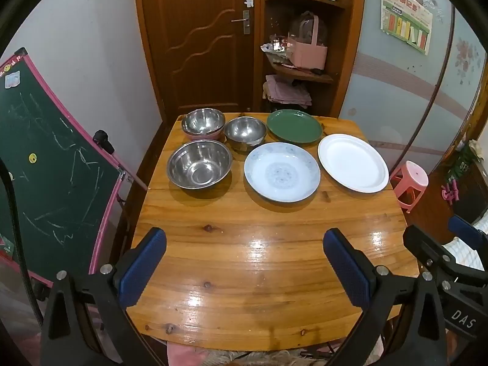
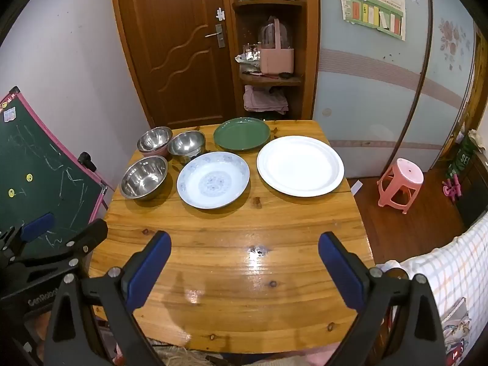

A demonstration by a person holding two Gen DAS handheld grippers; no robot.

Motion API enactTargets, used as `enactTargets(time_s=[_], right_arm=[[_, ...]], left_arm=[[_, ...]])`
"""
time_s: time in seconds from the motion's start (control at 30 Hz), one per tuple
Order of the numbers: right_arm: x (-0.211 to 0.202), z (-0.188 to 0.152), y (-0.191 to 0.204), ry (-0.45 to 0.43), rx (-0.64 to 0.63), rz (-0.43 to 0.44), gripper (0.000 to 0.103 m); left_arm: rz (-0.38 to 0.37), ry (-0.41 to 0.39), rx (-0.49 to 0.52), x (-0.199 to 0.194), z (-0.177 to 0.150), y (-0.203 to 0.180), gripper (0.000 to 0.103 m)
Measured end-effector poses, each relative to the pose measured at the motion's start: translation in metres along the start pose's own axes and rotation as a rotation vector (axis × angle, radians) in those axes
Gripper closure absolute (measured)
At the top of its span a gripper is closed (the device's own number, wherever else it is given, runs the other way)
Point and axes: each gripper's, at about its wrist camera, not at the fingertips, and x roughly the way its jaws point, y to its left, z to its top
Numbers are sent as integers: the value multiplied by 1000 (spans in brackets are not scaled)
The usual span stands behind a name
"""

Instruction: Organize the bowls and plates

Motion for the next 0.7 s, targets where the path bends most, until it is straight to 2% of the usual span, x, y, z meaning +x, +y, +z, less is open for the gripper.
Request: enactTargets(time_s=[0.27, 0.7], right_arm=[[3, -2, 1, 14, 7, 0, 5], [5, -2, 0, 17, 8, 5, 5]], left_arm=[[-5, 3, 21, 3, -9, -7, 1], [-15, 38, 11, 6, -1, -6, 1]])
